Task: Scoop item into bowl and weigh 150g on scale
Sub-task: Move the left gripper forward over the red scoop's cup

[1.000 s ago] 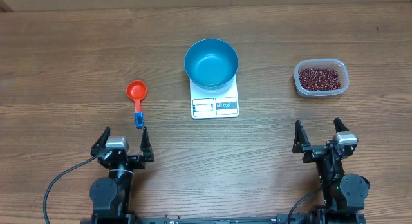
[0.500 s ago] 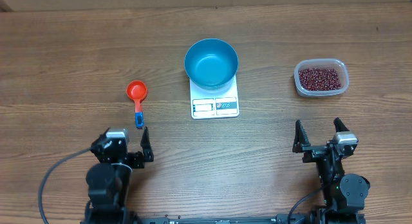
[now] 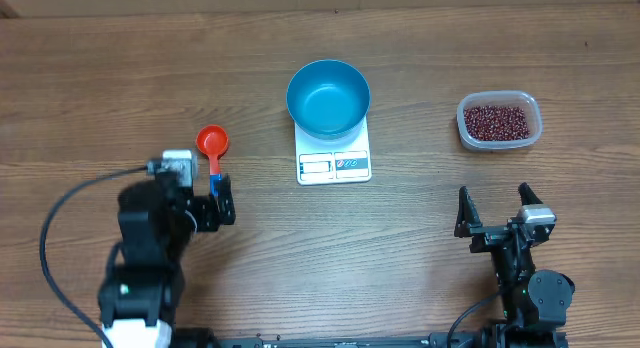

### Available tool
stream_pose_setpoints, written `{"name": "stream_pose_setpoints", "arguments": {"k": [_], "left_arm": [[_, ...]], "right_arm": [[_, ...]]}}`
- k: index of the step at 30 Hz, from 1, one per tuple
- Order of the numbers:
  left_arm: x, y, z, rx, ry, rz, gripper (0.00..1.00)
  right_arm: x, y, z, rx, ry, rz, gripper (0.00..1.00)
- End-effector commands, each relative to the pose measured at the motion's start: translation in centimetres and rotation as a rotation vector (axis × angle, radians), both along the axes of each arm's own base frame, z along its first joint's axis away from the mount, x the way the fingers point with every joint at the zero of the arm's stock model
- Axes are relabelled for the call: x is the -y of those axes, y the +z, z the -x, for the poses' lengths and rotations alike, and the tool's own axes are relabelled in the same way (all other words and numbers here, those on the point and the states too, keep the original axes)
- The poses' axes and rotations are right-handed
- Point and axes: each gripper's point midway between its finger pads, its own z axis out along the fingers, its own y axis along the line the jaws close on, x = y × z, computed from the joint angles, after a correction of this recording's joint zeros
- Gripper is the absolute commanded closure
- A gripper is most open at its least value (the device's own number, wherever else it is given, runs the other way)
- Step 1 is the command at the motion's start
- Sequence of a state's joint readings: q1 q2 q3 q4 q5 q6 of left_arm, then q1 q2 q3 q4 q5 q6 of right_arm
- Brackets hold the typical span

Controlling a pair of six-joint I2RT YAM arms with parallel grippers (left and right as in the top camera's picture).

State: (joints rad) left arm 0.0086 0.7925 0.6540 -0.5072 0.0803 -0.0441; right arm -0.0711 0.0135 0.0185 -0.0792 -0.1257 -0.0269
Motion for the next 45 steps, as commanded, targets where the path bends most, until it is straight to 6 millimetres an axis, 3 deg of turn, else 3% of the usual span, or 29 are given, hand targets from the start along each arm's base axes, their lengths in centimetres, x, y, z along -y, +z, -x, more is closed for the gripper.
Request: {"name": "stream_pose_setpoints", "arguments": {"k": [1,10,21,28,36,39,45], "left_arm": [[1.0,2.2,-1.7,-0.025,-0.061,0.023,0.0],[0.7,3.6,-4.3,-0.228,-0.05,0.023,0.0],[-0.5,3.2,-7.3,-0.362,0.005,-0.002,0.01],[-3.2,1.2,-9.9,-0.469,0.022,-0.012,0.0],[-7.0,-2.2,-10.6,-0.595,0.025,-0.048,0.0],[-7.5,-4.7,-10.8,-0.657,-0.005,-0.06,0.0],[-7.7,-7.9,-11.2,-0.729,-0.011,-0.053,0.01]], "right_arm": [[0.0,-0.2,0.0,0.005,0.0,0.0,0.0],[0.0,-0.2,0.0,0.005,0.0,0.0,0.0],[0.0,-0.2,0.0,0.005,0.0,0.0,0.0],[0.0,-0.2,0.0,0.005,0.0,0.0,0.0],[0.0,-0.2,0.0,0.005,0.0,0.0,0.0],[0.0,-0.2,0.0,0.005,0.0,0.0,0.0],[0.0,-0.2,0.0,0.005,0.0,0.0,0.0]]}}
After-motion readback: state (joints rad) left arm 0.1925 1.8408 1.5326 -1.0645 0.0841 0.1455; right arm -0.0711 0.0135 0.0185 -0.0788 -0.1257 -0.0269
